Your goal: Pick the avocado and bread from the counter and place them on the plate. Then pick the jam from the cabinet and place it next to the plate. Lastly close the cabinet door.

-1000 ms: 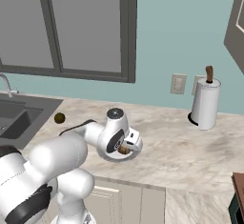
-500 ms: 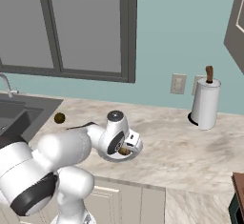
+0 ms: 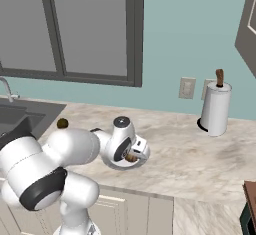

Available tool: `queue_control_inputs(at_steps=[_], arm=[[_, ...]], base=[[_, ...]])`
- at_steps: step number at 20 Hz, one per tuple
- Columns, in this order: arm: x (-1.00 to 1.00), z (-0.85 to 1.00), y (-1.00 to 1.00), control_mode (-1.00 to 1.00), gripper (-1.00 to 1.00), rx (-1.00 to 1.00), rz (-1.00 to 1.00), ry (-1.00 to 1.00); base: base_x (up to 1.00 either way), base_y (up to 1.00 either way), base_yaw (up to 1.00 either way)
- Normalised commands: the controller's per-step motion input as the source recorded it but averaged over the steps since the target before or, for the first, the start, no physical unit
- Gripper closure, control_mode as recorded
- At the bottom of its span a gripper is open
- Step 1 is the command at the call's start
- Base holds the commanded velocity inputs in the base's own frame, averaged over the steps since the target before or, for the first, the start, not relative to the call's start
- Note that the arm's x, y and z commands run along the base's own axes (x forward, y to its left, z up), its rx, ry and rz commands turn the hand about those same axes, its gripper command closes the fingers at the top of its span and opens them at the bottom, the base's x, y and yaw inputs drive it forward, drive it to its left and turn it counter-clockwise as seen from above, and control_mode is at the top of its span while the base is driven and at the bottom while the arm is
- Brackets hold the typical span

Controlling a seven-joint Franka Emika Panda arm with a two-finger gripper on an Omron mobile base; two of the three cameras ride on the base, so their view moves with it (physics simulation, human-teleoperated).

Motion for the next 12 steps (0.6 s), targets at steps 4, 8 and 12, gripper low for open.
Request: queue_control_inputs(at_steps=[4,8,12], arm=[[0.10,-0.11,0.00,-1.00,1.00,0.00,0.00,0.00],[0.04,-0.13,0.00,-1.00,-1.00,0.00,0.00,0.00],[0.00,-0.05,0.00,-1.00,-1.00,0.00,0.00,0.00]], base=[[0.00,0.00,0.00],[0.00,0.00,0.00],[0.00,0.00,0.00]])
